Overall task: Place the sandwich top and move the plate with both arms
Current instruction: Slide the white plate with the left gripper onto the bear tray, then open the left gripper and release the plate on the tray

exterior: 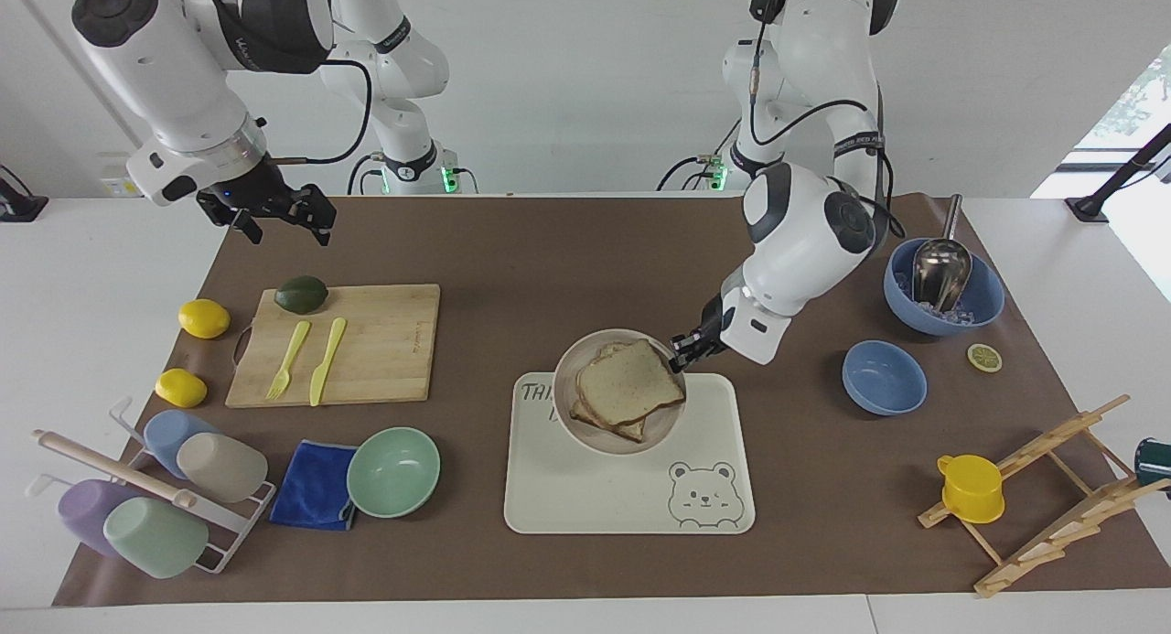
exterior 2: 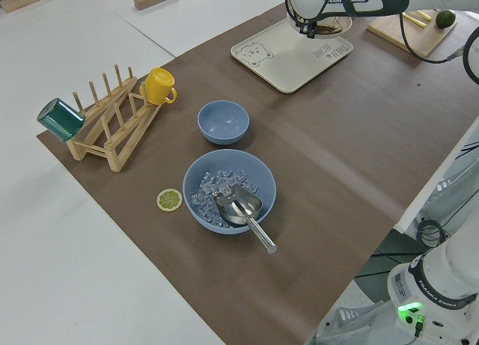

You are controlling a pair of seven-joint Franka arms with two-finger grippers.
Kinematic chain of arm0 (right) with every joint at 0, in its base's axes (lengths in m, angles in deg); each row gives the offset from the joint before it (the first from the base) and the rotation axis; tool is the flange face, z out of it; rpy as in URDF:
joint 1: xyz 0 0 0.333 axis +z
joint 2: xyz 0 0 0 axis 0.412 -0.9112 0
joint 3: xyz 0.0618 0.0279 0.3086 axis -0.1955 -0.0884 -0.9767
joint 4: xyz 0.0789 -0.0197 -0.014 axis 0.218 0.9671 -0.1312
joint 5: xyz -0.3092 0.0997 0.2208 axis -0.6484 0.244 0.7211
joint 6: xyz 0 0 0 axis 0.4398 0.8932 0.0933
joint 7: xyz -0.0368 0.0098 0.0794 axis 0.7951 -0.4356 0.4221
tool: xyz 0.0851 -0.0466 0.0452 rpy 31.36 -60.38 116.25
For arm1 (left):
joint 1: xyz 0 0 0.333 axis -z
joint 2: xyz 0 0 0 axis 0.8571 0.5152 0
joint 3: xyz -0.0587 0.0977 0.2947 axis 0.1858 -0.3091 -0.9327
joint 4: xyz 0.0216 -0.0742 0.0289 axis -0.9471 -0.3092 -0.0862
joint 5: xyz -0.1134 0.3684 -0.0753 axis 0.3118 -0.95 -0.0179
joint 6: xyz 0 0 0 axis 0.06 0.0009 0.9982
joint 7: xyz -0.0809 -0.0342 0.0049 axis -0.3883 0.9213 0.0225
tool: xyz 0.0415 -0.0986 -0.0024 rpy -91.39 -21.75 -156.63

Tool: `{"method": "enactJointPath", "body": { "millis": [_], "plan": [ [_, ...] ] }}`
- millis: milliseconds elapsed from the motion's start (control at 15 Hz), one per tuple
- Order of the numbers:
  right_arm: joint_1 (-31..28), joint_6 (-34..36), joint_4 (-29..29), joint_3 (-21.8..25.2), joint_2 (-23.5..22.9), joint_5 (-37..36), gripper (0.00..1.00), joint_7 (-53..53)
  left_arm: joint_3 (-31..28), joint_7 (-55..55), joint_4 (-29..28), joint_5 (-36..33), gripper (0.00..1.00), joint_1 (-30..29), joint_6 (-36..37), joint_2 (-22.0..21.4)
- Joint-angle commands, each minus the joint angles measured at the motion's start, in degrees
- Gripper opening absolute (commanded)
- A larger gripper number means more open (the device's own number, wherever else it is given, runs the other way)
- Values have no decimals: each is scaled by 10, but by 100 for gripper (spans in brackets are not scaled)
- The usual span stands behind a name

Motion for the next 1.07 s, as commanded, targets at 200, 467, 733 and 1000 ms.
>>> {"method": "enactJointPath", "body": {
  "millis": [200,467,733,1000],
  "plan": [
    [-11,-4,10,-2,8,14,100,9,-13,32,78,-22,0,8,-45,88],
    [-11,-4,10,-2,8,15,100,9,-14,32,11,-28,0,21,-109,76],
    [-11,-4,10,-2,8,14,100,9,-14,22,-24,-38,0,28,-111,60],
    [-11,-4,10,-2,8,14,100,9,-13,19,-30,-38,0,29,-108,55]
  ]
}}
